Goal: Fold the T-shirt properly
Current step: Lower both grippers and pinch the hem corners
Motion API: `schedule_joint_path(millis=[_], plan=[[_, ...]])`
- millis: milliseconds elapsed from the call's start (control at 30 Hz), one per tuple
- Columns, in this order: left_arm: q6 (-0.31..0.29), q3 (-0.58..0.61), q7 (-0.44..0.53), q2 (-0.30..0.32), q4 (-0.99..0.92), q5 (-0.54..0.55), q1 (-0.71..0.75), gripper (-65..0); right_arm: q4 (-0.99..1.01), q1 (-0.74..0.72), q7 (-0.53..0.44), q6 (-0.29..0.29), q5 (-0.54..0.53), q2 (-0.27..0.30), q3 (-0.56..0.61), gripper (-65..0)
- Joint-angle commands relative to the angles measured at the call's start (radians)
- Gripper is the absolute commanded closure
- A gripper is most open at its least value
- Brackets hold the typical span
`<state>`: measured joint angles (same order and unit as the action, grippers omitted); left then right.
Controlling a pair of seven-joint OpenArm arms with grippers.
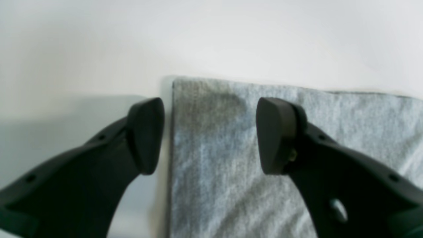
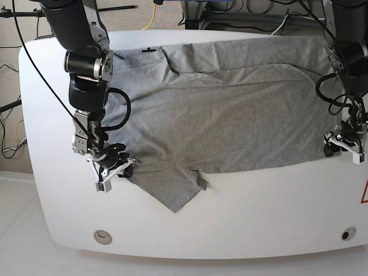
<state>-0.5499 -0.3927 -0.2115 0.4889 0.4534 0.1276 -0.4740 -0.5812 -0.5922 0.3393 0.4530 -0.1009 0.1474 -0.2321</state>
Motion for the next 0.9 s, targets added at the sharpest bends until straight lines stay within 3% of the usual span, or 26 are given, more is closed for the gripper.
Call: schedule_joint_path(millis=[0, 133, 333, 867], plan=[[-0.007, 0.002, 0.01, 0.012, 0.014, 0.01, -0.015, -37.9, -0.007, -0.022, 0.021, 0.003, 0.008, 0.009, -0.002, 0.0], [-0.008, 0.006, 0.005, 0.009, 0.018, 0.011, -0.013, -36.3, -0.008, -0.022, 0.02, 0.003, 0.004, 0.009, -0.004, 0.0], [-0.013, 0.005, -0.002, 0.007, 0.016, 0.002, -0.018, -40.8, -0.01, -0.023, 0.016, 0.001, 0.002, 0.009, 0.001, 0.0], [-0.044, 0.001, -0.024, 0.007, 0.017, -0.003, -0.007, -41.4, -0.01, -0.022, 0.019, 0.002, 0.008, 0.01, 0.001, -0.3]])
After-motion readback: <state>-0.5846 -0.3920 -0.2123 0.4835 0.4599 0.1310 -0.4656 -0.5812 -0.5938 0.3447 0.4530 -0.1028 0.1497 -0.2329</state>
